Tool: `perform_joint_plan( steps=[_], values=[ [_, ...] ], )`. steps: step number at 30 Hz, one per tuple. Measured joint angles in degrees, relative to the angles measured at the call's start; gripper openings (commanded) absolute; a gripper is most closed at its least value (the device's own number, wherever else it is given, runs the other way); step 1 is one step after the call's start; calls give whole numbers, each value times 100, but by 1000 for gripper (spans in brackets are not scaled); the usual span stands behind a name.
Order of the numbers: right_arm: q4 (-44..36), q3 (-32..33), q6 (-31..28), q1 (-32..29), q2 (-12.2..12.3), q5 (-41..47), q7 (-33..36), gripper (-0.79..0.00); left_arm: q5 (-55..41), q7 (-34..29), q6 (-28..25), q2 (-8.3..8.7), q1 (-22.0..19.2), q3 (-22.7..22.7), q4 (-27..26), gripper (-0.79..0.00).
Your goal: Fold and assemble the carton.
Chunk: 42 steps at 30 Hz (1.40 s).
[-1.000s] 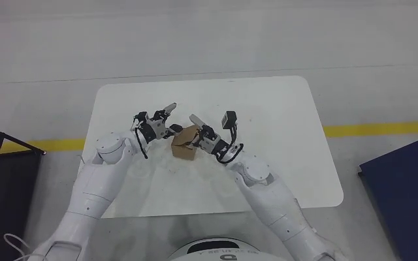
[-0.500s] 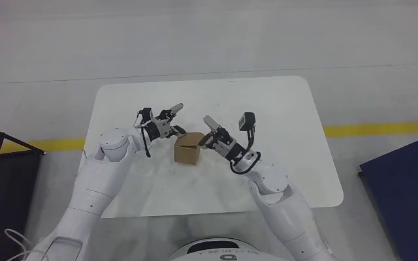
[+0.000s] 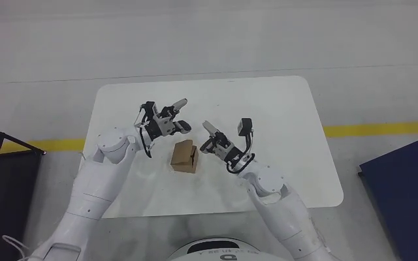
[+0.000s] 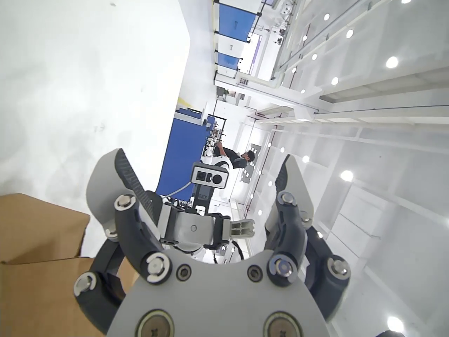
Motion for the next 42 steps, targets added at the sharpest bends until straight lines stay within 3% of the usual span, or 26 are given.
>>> perform_joint_plan(
  steps=[7, 10, 14, 22, 29, 36, 42],
  values=[
    [-548, 213, -209, -446, 82, 55, 22, 0, -634, 58, -192, 128, 936, -944, -945, 0],
    [-486, 215, 95, -502, 116, 49, 189, 0, -788, -388, 302, 219, 1518, -1324, -1377, 0],
    [-161, 68, 595, -347, 133, 19, 472, 0, -503, -667, 1003, 301, 1839, -1425, -1615, 0],
    [335, -262, 546, -54, 95, 236, 534, 0, -43, -384, 1504, 305, 1497, -1004, -1583, 0],
    [766, -406, 172, 130, 56, 589, 457, 0, 214, -280, 1852, 259, 959, -420, -1141, 0],
    [39, 127, 8, -275, 193, 472, 343, 0, 271, -265, 1893, 241, 722, -188, -847, 0],
    [-424, 42, 217, -437, 245, 357, 602, 0, 257, -273, 1869, 252, 698, -167, -781, 0]
  ],
)
